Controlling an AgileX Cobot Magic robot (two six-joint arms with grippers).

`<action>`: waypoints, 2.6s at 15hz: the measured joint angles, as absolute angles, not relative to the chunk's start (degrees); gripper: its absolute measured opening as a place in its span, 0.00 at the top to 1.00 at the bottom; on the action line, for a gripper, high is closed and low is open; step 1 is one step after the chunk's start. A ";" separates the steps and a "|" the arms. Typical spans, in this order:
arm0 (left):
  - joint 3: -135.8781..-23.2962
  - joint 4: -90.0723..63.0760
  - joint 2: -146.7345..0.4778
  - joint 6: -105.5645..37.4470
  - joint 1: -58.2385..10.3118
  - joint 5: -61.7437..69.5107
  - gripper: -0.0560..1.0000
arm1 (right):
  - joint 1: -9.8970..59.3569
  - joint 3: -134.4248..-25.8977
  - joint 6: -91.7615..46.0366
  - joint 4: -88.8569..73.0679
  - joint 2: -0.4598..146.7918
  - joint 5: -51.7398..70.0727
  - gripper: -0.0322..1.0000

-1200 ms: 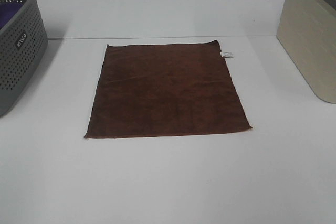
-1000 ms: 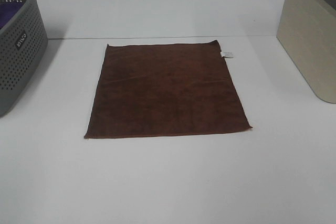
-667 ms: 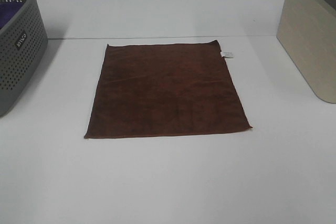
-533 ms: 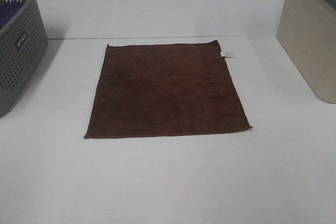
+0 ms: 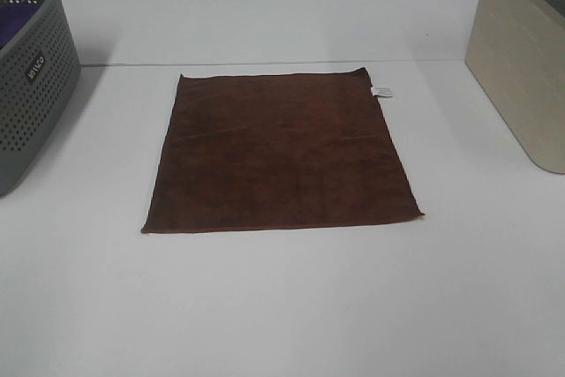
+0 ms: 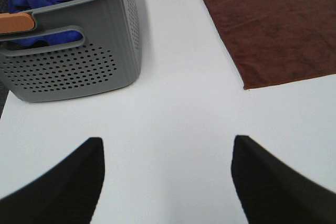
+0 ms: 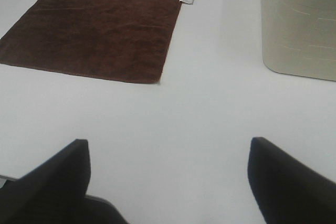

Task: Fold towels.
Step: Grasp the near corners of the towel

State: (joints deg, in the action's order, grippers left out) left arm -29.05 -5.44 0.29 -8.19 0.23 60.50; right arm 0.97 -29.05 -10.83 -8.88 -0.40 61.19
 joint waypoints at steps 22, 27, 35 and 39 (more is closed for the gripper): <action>-29.05 -5.44 0.29 -8.19 0.23 60.50 0.32 | 0.97 -29.05 -10.83 -8.88 -0.40 61.19 0.21; -29.05 -5.44 0.29 -8.19 0.23 60.50 0.32 | 0.97 -29.05 -10.83 -8.88 -0.40 61.19 0.21; -29.05 -5.44 0.29 -8.19 0.23 60.50 0.32 | 0.97 -29.05 -10.83 -8.88 -0.40 61.19 0.21; -29.05 -5.61 0.29 -8.19 0.23 60.50 0.32 | 0.97 -29.05 -10.83 -9.63 -0.40 61.19 0.21</action>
